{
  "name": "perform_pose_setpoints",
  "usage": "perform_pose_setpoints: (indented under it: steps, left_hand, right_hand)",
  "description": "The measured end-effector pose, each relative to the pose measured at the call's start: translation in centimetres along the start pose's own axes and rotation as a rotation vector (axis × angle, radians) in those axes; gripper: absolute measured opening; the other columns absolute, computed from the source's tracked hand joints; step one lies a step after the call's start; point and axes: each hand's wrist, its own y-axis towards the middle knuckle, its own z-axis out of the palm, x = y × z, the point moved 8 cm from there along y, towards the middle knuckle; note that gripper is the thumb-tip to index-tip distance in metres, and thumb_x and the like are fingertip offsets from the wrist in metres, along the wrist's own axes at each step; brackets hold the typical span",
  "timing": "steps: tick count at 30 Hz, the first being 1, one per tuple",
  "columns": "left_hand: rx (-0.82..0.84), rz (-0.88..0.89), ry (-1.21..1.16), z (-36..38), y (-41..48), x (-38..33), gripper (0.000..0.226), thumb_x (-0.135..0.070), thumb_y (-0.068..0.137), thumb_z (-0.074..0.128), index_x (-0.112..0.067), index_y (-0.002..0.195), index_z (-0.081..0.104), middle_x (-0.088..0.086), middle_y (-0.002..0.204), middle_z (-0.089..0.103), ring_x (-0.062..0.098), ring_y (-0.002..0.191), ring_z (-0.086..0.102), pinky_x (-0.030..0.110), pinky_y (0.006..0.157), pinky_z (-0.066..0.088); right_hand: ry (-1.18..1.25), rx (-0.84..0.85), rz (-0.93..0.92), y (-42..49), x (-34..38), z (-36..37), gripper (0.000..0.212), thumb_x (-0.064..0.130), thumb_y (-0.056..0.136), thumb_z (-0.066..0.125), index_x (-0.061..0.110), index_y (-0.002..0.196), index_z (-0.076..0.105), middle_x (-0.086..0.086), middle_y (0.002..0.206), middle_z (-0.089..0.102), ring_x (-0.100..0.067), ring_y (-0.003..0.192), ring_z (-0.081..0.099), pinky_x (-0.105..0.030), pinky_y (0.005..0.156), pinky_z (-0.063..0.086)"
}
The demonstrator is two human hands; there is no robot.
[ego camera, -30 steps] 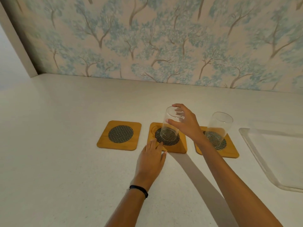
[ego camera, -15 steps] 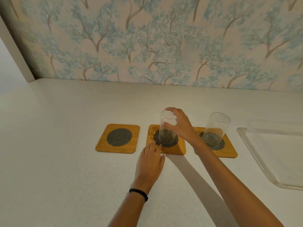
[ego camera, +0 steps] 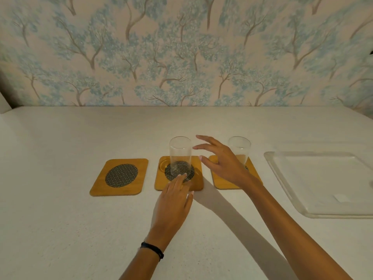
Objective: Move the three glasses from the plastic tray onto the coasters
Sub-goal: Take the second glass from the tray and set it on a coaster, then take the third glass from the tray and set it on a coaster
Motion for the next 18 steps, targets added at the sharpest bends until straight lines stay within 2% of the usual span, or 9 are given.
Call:
perform_pose_setpoints:
  steps: [2,5,7,9,14,16,18]
  left_hand:
    - [-0.021,0.057,-0.027,0.1,0.3,-1.8,0.03,-0.03,0.092,0.046,-0.018,0.118,0.056,0.007,0.132,0.056,0.022,0.121,0.053,0.037,0.098,0.049]
    - [-0.034,0.12,-0.063,0.6,0.9,-4.8,0.034,-0.033,0.094,0.039,-0.021,0.124,0.05,0.006,0.132,0.057,0.02,0.119,0.055,0.035,0.096,0.05]
    - [-0.049,0.155,-0.079,1.0,1.4,-6.9,0.032,-0.032,0.095,0.039,-0.022,0.125,0.046,0.007,0.13,0.058,0.02,0.118,0.056,0.035,0.096,0.049]
    - [-0.047,0.173,-0.108,1.7,2.1,-9.1,0.029,-0.033,0.097,0.036,-0.025,0.124,0.044,0.005,0.13,0.057,0.017,0.118,0.054,0.032,0.096,0.048]
    - [-0.04,0.219,-0.128,3.6,3.6,-14.7,0.026,-0.033,0.096,0.038,-0.025,0.117,0.049,0.005,0.125,0.059,0.017,0.114,0.055,0.029,0.092,0.049]
    - [-0.033,0.239,-0.133,4.3,4.2,-16.8,0.028,-0.033,0.092,0.041,-0.025,0.118,0.049,0.004,0.126,0.06,0.017,0.114,0.056,0.027,0.093,0.046]
    - [0.019,0.234,-0.172,5.3,4.8,-18.5,0.032,-0.036,0.095,0.038,-0.028,0.124,0.046,0.002,0.135,0.053,0.015,0.122,0.05,0.025,0.099,0.038]
  right_hand:
    - [0.004,0.007,-0.011,-1.2,-0.3,-1.2,0.025,0.019,0.091,0.053,0.019,0.114,0.063,0.005,0.136,0.051,-0.005,0.126,0.045,-0.019,0.097,0.04]
    - [-0.006,-0.039,-0.001,-3.1,-1.2,-3.7,0.023,0.015,0.091,0.054,0.016,0.111,0.065,0.001,0.127,0.061,-0.008,0.122,0.05,-0.024,0.104,0.039]
    - [-0.008,-0.083,-0.005,-4.4,-1.7,-5.5,0.022,0.013,0.091,0.054,0.013,0.109,0.066,-0.002,0.122,0.065,-0.012,0.12,0.054,-0.027,0.104,0.041]
    - [-0.009,-0.131,-0.005,-5.7,-2.5,-7.3,0.022,0.01,0.091,0.053,0.01,0.108,0.067,-0.004,0.117,0.067,-0.014,0.116,0.058,-0.025,0.101,0.043]
    - [-0.019,-0.229,0.024,-9.2,-4.7,-11.7,0.023,0.005,0.091,0.051,0.011,0.106,0.067,-0.001,0.113,0.068,-0.009,0.11,0.06,-0.02,0.097,0.045]
    - [-0.033,-0.271,0.031,-10.6,-5.6,-13.5,0.023,0.003,0.09,0.051,0.01,0.104,0.068,-0.003,0.112,0.068,-0.01,0.108,0.062,-0.02,0.096,0.046]
    - [-0.064,-0.31,0.048,-12.0,-6.6,-15.3,0.022,0.003,0.09,0.052,0.009,0.104,0.068,-0.003,0.113,0.068,-0.011,0.107,0.062,-0.02,0.096,0.046]
